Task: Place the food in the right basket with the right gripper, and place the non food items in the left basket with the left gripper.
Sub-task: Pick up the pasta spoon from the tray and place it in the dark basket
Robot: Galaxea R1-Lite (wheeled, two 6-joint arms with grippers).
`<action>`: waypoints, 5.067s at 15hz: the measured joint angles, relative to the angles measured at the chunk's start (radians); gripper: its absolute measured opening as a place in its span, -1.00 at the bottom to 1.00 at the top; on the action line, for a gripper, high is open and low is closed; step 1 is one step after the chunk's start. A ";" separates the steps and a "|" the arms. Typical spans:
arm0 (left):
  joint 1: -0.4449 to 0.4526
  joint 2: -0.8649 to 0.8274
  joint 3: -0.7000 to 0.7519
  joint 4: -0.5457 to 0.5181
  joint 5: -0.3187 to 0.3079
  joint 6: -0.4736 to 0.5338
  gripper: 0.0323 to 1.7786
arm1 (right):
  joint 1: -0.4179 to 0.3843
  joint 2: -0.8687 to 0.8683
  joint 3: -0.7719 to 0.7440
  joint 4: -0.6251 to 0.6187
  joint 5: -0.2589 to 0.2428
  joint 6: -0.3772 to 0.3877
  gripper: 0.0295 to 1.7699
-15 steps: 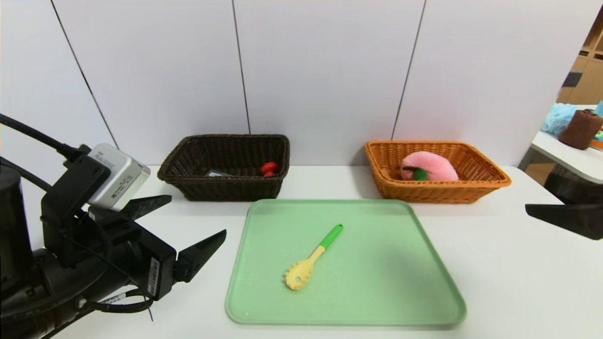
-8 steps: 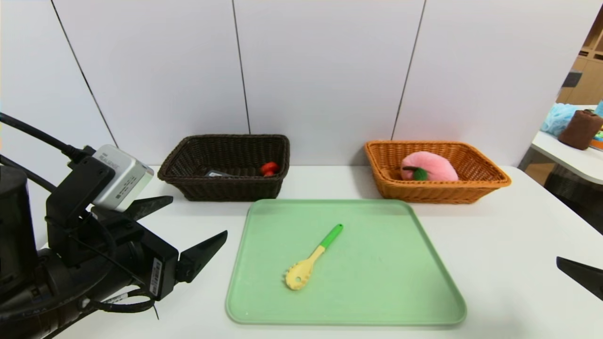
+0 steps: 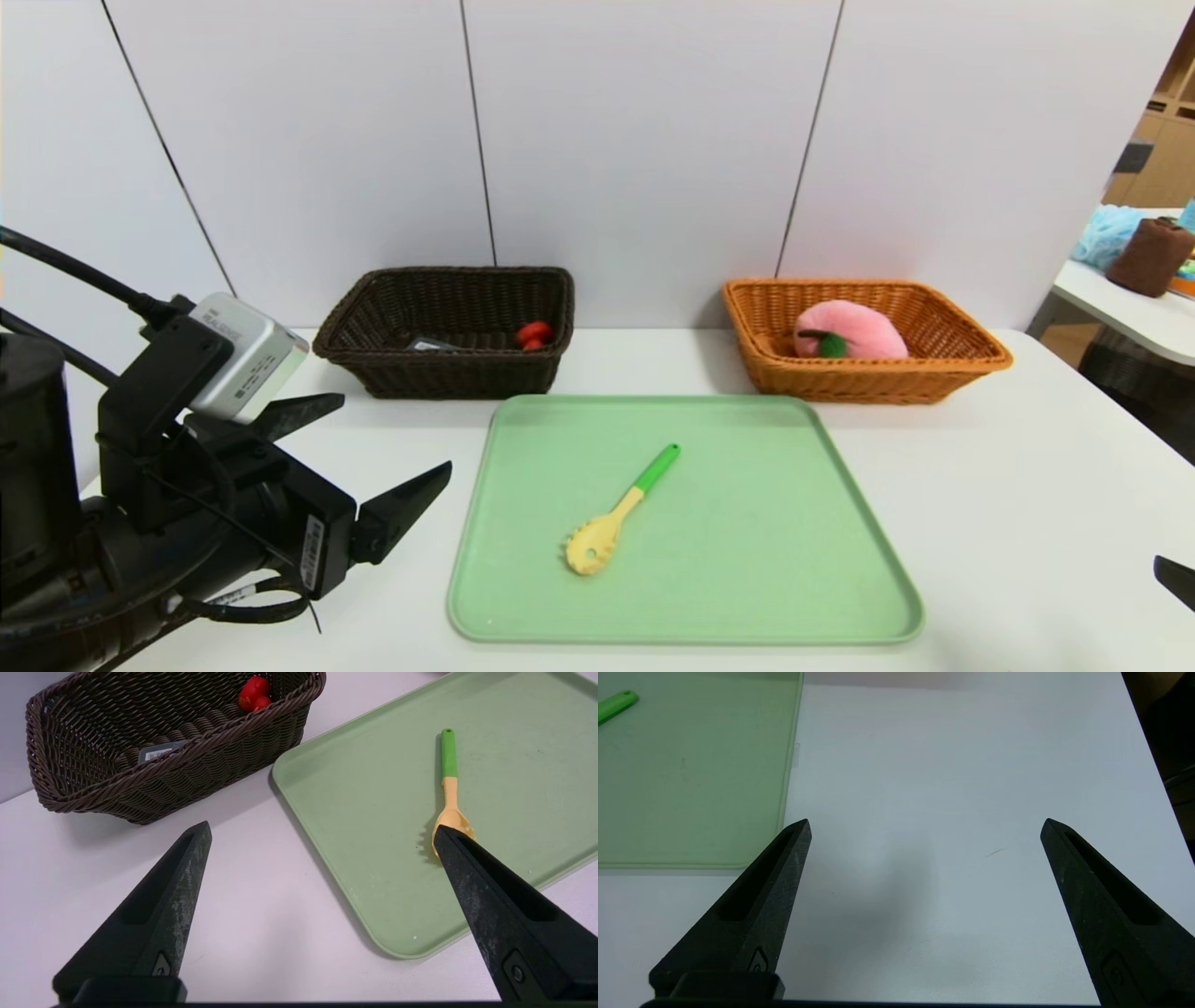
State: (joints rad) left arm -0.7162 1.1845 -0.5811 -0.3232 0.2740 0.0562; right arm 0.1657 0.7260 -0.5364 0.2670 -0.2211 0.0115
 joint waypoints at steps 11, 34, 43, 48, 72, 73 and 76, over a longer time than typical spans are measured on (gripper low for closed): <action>-0.001 -0.003 0.031 0.000 -0.014 -0.003 0.90 | 0.045 0.026 0.013 -0.140 0.186 -0.010 0.91; -0.325 0.685 -0.732 0.414 -0.089 -0.287 0.90 | 0.090 -0.011 0.074 -0.142 0.263 -0.040 0.91; -0.196 0.787 -0.774 0.421 -0.067 -0.310 0.90 | 0.119 0.000 0.068 -0.142 0.267 -0.044 0.91; -0.188 0.825 -0.773 0.438 -0.057 -0.327 0.90 | 0.129 0.005 0.063 -0.143 0.265 -0.063 0.91; -0.140 0.891 -0.770 0.495 -0.048 -0.327 -0.26 | 0.136 0.007 0.065 -0.174 0.267 -0.084 0.91; -0.141 0.887 -0.768 0.497 -0.046 -0.327 -0.59 | 0.136 0.007 0.065 -0.175 0.267 -0.084 0.91; -0.142 0.877 -0.767 0.499 -0.044 -0.328 -0.98 | 0.136 0.007 0.067 -0.175 0.268 -0.086 0.91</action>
State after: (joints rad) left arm -0.8585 2.0613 -1.3483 0.1755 0.2298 -0.2721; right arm 0.3019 0.7332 -0.4689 0.0923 0.0470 -0.0745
